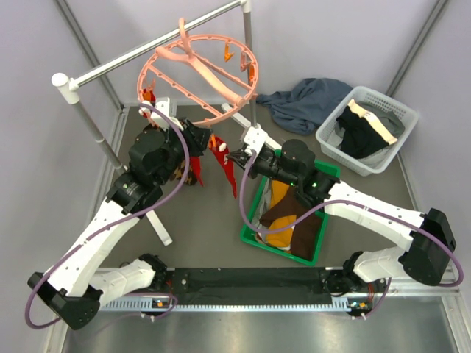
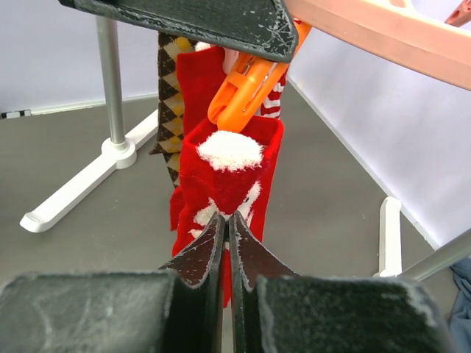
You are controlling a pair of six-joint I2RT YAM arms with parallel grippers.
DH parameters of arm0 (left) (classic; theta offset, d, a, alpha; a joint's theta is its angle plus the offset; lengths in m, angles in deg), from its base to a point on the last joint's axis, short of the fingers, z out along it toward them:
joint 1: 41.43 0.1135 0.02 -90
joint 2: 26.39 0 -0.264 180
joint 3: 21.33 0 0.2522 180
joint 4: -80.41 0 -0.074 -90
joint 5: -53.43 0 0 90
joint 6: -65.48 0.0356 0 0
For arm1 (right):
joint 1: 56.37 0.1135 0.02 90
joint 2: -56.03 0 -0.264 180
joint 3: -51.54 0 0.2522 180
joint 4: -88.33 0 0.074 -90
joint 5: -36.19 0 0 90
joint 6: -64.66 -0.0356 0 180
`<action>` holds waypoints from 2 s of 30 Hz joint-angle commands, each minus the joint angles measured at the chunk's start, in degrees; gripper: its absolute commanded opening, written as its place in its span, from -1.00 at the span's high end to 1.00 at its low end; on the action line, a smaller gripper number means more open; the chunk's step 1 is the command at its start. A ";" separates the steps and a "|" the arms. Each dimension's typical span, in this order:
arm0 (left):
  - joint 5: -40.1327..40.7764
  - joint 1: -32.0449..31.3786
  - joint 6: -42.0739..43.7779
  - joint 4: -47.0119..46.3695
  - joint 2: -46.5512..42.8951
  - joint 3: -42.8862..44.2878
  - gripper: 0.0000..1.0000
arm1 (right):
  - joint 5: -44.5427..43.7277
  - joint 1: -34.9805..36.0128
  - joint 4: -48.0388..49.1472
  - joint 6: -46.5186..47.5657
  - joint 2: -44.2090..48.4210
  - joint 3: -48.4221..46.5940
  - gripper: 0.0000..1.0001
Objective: Clip the socks to the hanger
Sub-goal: Clamp the sock onto the hanger.
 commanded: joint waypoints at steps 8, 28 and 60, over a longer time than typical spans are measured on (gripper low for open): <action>1.15 0.10 0.73 -4.82 -1.18 2.12 0.83 | -0.67 0.61 0.99 -0.23 1.72 -0.48 1.00; 2.82 0.19 1.00 -8.07 -1.18 -0.95 0.83 | 0.82 0.61 1.34 -2.60 3.30 -0.75 1.00; 2.12 0.19 -0.41 -7.03 -3.55 -1.48 -0.29 | 0.21 0.52 7.76 -5.85 -0.91 -5.58 0.95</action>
